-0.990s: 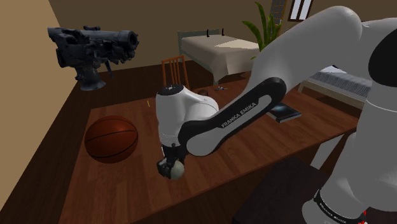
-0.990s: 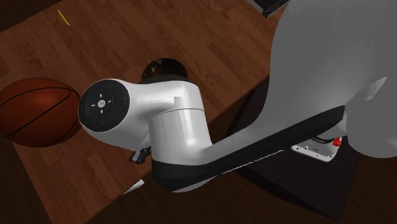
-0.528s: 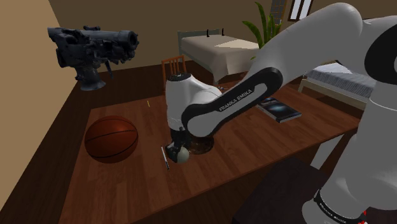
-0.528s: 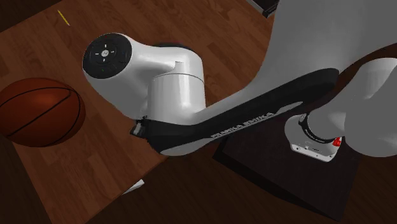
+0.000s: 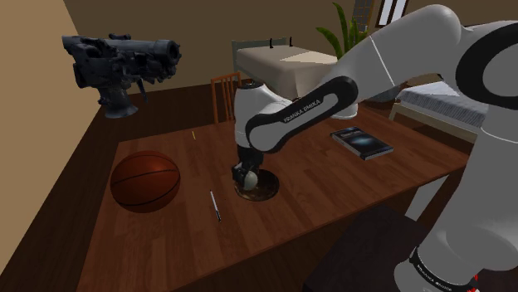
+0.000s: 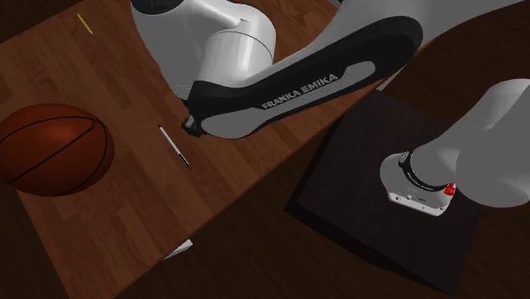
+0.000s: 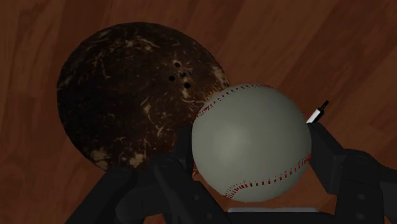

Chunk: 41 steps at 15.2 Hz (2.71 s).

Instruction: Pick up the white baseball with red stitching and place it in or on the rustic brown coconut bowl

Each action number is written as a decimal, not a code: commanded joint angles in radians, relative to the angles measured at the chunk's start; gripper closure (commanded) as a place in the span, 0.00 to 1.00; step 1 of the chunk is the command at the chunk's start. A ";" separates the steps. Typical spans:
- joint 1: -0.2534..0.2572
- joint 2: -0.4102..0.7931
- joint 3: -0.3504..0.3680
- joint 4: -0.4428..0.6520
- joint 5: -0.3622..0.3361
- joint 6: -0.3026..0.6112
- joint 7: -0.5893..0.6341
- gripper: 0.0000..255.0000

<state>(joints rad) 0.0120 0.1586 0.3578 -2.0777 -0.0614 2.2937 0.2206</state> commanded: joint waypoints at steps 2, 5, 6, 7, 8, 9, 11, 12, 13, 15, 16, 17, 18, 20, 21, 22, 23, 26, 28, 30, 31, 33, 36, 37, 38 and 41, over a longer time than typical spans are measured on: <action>-0.037 0.025 -0.027 0.042 0.001 -0.017 -0.069 1.00; -0.075 0.054 -0.052 0.084 0.003 -0.031 -0.134 1.00; -0.087 0.064 -0.060 0.100 0.003 -0.037 -0.155 1.00; -0.094 0.071 -0.065 0.110 0.003 -0.041 -0.167 1.00; -0.093 0.078 -0.065 0.104 0.000 -0.029 -0.165 1.00; -0.092 0.085 -0.066 0.099 -0.003 -0.017 -0.164 1.00; -0.091 0.099 -0.068 0.089 -0.009 0.007 -0.160 1.00; -0.090 0.106 -0.069 0.085 -0.012 0.018 -0.158 1.00; -0.089 0.114 -0.070 0.081 -0.015 0.030 -0.156 1.00; -0.087 0.129 -0.073 0.073 -0.022 0.053 -0.152 1.00; -0.086 0.137 -0.074 0.069 -0.025 0.064 -0.150 1.00; -0.085 0.146 -0.076 0.065 -0.028 0.076 -0.148 1.00; -0.084 0.154 -0.077 0.062 -0.032 0.087 -0.146 1.00; -0.081 0.171 -0.080 0.056 -0.039 0.109 -0.141 1.00; -0.079 0.184 -0.083 0.053 -0.044 0.124 -0.138 1.00; -0.079 0.183 -0.083 0.053 -0.044 0.125 -0.138 1.00; -0.079 0.183 -0.083 0.053 -0.044 0.124 -0.138 1.00; -0.079 0.183 -0.083 0.053 -0.044 0.124 -0.138 1.00; -0.079 0.183 -0.083 0.053 -0.044 0.124 -0.138 1.00; -0.079 0.184 -0.083 0.053 -0.044 0.124 -0.138 0.00; -0.079 0.184 -0.083 0.053 -0.044 0.124 -0.138 0.00; -0.079 0.184 -0.083 0.053 -0.044 0.124 -0.138 0.00; -0.084 0.159 -0.078 0.056 -0.035 0.098 -0.145 0.00; -0.087 0.136 -0.074 0.061 -0.025 0.071 -0.151 0.00; -0.091 0.114 -0.070 0.066 -0.016 0.044 -0.157 0.00; -0.093 0.096 -0.068 0.072 -0.009 0.022 -0.162 0.00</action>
<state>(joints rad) -0.0800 0.2614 0.2888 -2.0060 -0.0728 2.3229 0.0614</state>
